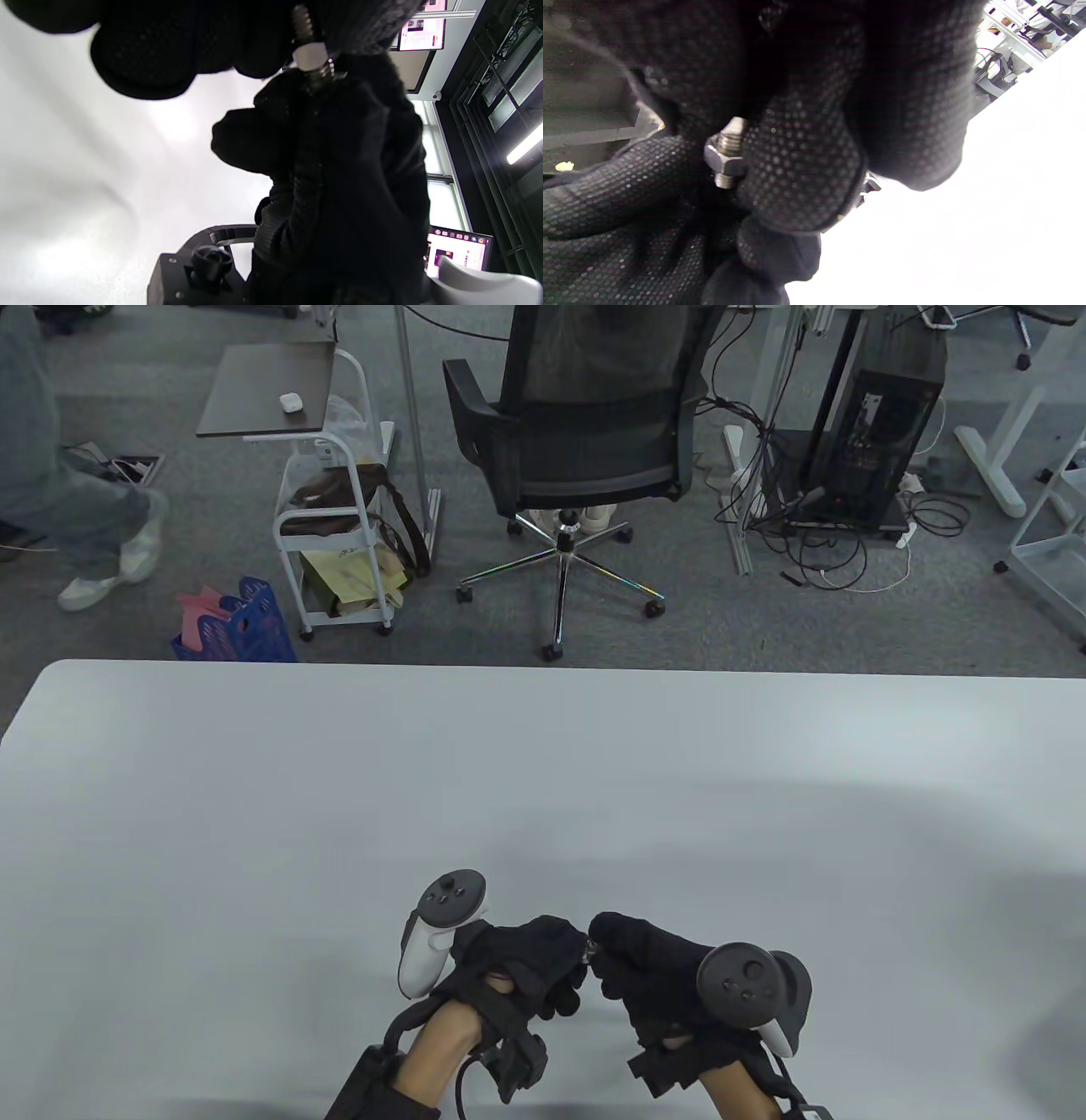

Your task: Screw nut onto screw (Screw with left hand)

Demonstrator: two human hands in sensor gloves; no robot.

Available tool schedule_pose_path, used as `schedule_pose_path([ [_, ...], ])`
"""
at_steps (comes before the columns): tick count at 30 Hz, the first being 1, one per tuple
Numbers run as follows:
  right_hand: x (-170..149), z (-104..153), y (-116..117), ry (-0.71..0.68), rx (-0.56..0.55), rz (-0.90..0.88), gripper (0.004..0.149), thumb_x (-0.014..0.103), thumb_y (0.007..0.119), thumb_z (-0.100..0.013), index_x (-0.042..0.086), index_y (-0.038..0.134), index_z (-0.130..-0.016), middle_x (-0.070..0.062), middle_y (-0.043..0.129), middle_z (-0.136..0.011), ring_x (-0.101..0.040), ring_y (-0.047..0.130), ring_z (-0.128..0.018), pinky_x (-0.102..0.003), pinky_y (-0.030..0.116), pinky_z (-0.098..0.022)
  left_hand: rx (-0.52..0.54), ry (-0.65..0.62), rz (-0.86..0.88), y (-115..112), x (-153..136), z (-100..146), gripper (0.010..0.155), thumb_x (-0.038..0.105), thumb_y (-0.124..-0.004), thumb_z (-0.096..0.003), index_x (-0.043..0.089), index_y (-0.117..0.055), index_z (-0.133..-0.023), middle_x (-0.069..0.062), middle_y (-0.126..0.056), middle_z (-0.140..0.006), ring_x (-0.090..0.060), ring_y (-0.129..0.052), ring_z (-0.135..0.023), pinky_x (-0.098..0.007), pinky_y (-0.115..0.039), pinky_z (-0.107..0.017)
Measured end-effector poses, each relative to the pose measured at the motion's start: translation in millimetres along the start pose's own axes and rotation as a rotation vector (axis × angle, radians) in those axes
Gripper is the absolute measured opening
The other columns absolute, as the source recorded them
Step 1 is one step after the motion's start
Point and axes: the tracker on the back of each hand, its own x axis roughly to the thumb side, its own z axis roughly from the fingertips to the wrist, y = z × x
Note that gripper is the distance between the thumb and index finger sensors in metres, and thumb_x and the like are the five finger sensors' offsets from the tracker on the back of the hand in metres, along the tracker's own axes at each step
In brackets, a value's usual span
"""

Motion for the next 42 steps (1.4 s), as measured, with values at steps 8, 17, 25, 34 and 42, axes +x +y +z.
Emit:
schedule_pose_path([
  [8,-0.2,0.1,-0.7,0.001,-0.001,-0.011,0.046,0.036,0.092,-0.032,0.019,0.09,-0.074,-0.002,0.106,-0.058,-0.009,0.118,-0.028,-0.034,0.104,-0.029,-0.044,0.012,0.041,-1.0,-3.6,0.9,0.066,0.048,-0.068,-0.0451,0.007,-0.06,-0.096,-0.027,-0.071,-0.085,-0.043,-0.086,-0.057,-0.055,-0.069,-0.044],
  [17,-0.3,0.1,-1.7,0.002,-0.003,-0.022,0.046,0.036,0.092,-0.032,0.019,0.09,-0.074,-0.002,0.106,-0.058,-0.009,0.118,-0.028,-0.034,0.104,-0.029,-0.047,-0.004,0.049,-0.5,-2.4,1.0,0.067,0.047,-0.068,-0.0451,0.007,-0.058,-0.098,-0.026,-0.07,-0.086,-0.043,-0.085,-0.058,-0.055,-0.069,-0.045],
  [25,0.6,0.1,-1.1,-0.002,0.0,-0.018,0.045,0.036,0.092,-0.032,0.019,0.09,-0.074,-0.002,0.106,-0.058,-0.009,0.118,-0.028,-0.034,0.104,-0.029,-0.056,-0.02,0.011,-0.7,1.6,0.1,0.056,0.039,-0.071,-0.0451,0.007,-0.065,-0.091,-0.024,-0.074,-0.083,-0.041,-0.087,-0.055,-0.055,-0.07,-0.043],
  [34,0.8,0.4,-1.4,-0.004,-0.003,-0.011,0.046,0.037,0.092,-0.032,0.019,0.09,-0.074,-0.002,0.106,-0.058,-0.009,0.118,-0.028,-0.034,0.104,-0.029,-0.03,-0.016,-0.007,-1.9,2.9,0.2,0.055,0.038,-0.071,-0.0445,0.004,-0.07,-0.088,-0.027,-0.076,-0.08,-0.043,-0.088,-0.053,-0.056,-0.07,-0.041],
  [42,0.2,0.3,-1.6,-0.001,-0.004,-0.014,0.046,0.036,0.092,-0.032,0.019,0.09,-0.074,-0.002,0.106,-0.058,-0.009,0.118,-0.028,-0.034,0.104,-0.029,0.008,-0.01,0.0,0.1,-0.5,1.0,0.06,0.044,-0.07,-0.0444,0.004,-0.074,-0.089,-0.029,-0.078,-0.081,-0.045,-0.089,-0.053,-0.057,-0.07,-0.041],
])
